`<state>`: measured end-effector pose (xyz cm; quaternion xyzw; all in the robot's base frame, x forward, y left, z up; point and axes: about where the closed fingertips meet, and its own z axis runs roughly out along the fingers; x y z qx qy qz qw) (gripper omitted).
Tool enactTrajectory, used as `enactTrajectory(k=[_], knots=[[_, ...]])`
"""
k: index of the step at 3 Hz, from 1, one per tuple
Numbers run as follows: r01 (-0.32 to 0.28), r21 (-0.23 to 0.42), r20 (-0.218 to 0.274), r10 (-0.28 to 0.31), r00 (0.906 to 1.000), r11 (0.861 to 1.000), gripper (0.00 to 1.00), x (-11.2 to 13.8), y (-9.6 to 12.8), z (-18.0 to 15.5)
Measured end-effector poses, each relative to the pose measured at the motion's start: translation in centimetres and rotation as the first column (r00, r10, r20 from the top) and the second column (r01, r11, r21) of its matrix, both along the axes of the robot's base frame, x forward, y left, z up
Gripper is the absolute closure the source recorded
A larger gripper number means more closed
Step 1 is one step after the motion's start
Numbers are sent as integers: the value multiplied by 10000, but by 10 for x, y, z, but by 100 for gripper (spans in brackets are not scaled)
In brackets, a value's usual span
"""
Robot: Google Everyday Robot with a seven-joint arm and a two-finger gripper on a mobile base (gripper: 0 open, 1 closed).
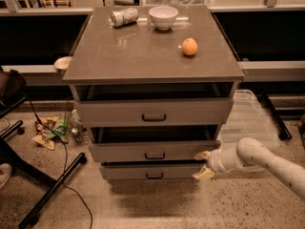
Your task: Close middle drawer
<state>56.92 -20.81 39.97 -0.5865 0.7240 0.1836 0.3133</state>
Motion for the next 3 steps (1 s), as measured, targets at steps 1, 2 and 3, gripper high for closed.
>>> enactTrajectory(k=[1,2,3], knots=[[50,99,156,-52,9999,9999,13,10,-2,7],[57,264,107,-60,9999,9996,0,24,-3,10],[60,355,0,-60,10000,9994,0,26,-4,10]])
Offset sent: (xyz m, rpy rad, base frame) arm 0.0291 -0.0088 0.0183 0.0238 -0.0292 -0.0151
